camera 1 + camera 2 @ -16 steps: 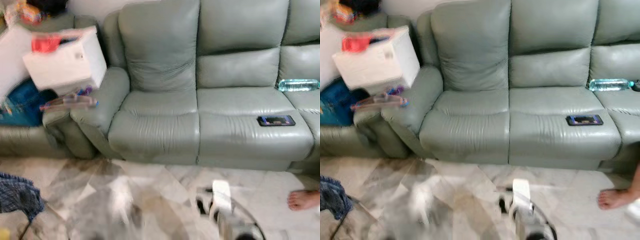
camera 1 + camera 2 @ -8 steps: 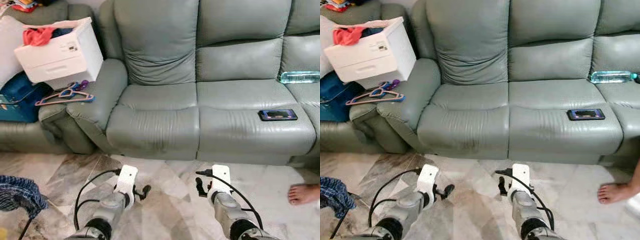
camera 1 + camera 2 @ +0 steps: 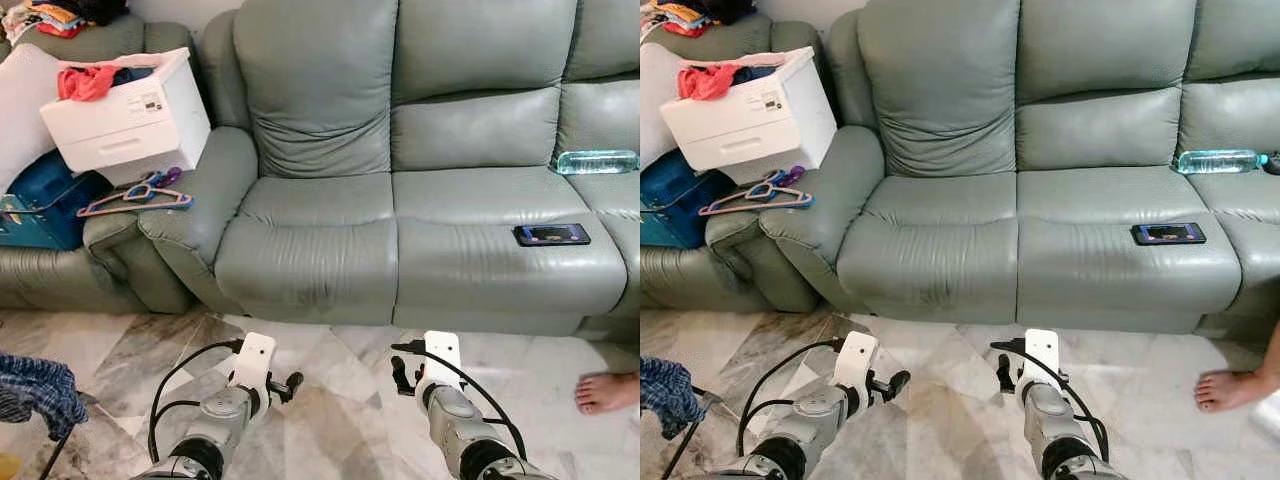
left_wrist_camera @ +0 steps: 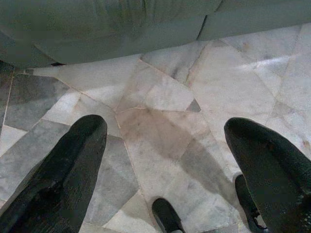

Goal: Hang hanger

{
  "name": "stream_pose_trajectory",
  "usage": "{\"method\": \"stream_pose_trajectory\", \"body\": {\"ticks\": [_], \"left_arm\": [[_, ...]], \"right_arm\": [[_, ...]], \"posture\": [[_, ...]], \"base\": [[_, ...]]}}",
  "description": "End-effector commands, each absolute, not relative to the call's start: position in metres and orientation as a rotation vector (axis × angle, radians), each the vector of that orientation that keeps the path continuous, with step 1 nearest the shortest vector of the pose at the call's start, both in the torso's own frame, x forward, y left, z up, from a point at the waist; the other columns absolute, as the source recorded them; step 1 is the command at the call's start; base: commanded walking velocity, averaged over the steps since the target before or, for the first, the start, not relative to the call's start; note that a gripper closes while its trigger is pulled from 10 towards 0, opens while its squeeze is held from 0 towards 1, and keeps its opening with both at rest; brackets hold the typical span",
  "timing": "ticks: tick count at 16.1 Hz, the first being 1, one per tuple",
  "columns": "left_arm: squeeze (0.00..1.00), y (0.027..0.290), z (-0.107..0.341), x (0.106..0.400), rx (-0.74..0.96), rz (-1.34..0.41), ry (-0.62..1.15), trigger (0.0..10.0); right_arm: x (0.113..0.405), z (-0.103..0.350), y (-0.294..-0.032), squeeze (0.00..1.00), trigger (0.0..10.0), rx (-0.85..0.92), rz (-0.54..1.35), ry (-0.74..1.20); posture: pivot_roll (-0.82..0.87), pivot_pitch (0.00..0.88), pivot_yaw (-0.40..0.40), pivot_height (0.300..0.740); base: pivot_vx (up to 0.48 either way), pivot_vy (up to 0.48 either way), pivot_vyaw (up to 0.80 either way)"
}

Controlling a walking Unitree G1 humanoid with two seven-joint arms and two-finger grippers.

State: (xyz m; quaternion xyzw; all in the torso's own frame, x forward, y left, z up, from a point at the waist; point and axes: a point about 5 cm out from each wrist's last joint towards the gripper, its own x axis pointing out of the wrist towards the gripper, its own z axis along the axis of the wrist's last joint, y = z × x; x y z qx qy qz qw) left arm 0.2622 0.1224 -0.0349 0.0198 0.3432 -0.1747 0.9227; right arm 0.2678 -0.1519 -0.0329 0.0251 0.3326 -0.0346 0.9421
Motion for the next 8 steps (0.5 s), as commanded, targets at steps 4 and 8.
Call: {"method": "stream_pose_trajectory", "body": {"ticks": [4, 8], "left_arm": [[0.0, 0.129, -0.035, 0.262, 0.055, -0.354, 0.708, 10.0], [0.0, 0.176, -0.06, 0.225, 0.203, -0.333, 0.86, 10.0]], "right_arm": [[0.268, -0.033, -0.147, 0.0, 10.0, 0.066, -0.073, 0.673], [0.229, -0.061, -0.147, 0.0, 10.0, 0.13, -0.167, 0.788]], "posture": [[-0.17, 0.0, 0.159, 0.74], [-0.15, 0.0, 0.317, 0.74]], "base": [[0.0, 0.0, 0.0], [0.0, 0.0, 0.0]]}}
